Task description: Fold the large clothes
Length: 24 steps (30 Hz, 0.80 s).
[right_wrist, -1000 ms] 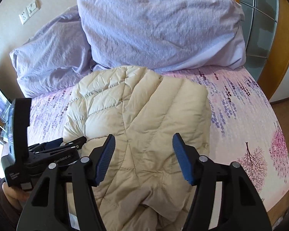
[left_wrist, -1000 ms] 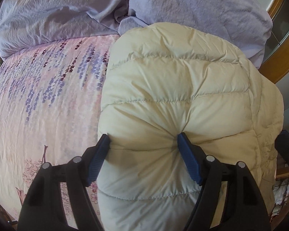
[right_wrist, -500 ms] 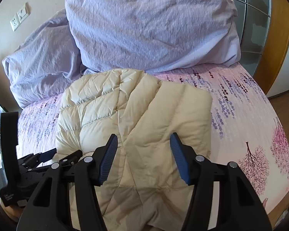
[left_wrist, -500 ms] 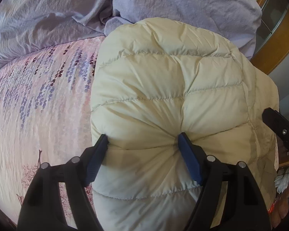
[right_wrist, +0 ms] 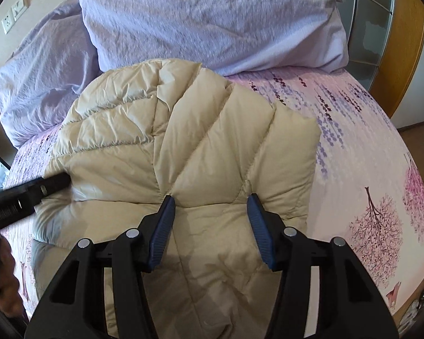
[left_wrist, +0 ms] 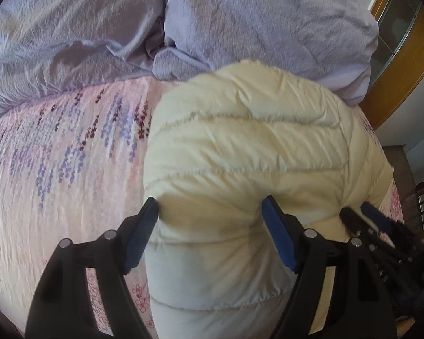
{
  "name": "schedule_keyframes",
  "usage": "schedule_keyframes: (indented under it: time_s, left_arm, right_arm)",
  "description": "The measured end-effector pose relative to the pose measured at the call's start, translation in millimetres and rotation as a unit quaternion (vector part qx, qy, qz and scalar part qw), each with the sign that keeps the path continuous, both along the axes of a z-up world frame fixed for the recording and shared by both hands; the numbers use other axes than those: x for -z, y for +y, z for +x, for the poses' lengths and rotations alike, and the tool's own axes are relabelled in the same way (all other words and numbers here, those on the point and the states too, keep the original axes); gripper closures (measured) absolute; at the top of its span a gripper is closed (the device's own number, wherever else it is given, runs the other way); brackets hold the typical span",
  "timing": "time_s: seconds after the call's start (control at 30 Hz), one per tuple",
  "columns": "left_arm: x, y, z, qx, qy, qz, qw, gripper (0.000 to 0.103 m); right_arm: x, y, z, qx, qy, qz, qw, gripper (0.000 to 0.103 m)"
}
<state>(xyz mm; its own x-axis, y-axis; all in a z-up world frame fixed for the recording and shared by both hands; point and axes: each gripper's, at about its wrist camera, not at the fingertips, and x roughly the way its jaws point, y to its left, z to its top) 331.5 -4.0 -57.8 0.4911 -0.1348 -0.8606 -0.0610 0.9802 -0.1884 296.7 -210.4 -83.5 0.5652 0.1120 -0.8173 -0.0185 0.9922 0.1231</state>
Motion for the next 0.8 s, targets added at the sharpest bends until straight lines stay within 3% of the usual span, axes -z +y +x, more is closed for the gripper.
schedule_keyframes:
  time_s: [0.27,0.57,0.8]
  left_arm:
    - [-11,-7,20,-0.027,-0.043,0.041,0.9978,0.026]
    - [20,-32,29,-0.019,-0.041,0.091,0.9949,0.019]
    - [28,-36,32,-0.018,-0.04,0.1,0.994,0.017]
  right_arm:
    - [6,-5,-1,0.005,0.005,0.011,1.0,0.048]
    - [-2,-7,-2,-0.001,0.001,0.008,1.0,0.047]
    - [-48,-5,-1,-0.005,-0.083,0.017,0.996,0.04]
